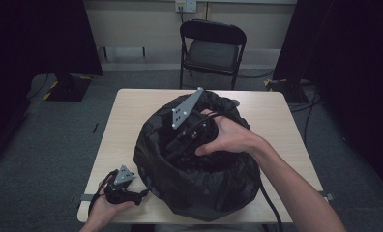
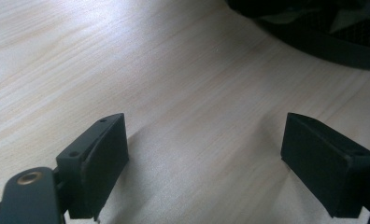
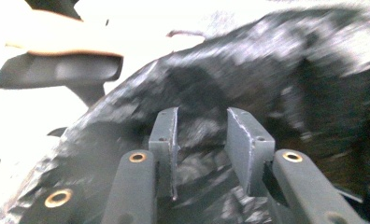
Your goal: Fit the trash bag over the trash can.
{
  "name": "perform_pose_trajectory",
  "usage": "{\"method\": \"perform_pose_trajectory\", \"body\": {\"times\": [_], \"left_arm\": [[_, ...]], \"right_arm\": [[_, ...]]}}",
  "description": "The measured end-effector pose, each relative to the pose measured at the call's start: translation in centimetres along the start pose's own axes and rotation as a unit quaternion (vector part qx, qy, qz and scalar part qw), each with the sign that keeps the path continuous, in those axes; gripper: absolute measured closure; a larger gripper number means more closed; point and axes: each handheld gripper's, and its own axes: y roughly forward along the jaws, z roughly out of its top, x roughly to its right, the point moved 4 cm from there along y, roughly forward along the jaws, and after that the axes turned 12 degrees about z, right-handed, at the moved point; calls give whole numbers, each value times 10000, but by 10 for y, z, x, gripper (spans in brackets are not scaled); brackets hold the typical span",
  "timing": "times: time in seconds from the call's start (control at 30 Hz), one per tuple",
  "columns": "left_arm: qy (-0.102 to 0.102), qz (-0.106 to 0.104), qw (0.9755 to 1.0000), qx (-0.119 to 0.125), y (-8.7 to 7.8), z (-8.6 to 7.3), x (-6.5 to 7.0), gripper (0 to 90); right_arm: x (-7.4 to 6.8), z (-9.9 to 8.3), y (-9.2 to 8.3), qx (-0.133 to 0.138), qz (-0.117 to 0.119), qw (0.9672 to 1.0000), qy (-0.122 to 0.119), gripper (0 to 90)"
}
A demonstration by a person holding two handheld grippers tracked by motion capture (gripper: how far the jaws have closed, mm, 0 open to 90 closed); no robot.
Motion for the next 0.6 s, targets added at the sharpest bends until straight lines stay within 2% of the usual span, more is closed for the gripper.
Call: {"method": "perform_pose_trajectory", "body": {"times": [0.1, 0.17, 0.27, 0.43, 0.6], "left_arm": [[2, 0, 10000, 1, 0, 0, 0, 143], [-3, -1, 10000, 1, 0, 0, 0, 143], [6, 2, 10000, -1, 0, 0, 0, 143], [11, 7, 10000, -3, 0, 0, 0, 143], [9, 8, 10000, -2, 0, 0, 0, 143]], "right_arm": [[-2, -8, 10, -355, 158, 9992, 85, 653], [-3, -15, 18, -676, 260, 9972, 172, 654], [-5, -22, 27, -997, 309, 9943, 226, 648], [-5, -32, 38, -1447, 218, 9890, 227, 642], [-3, -39, 47, -1770, 22, 9838, 278, 613]]}}
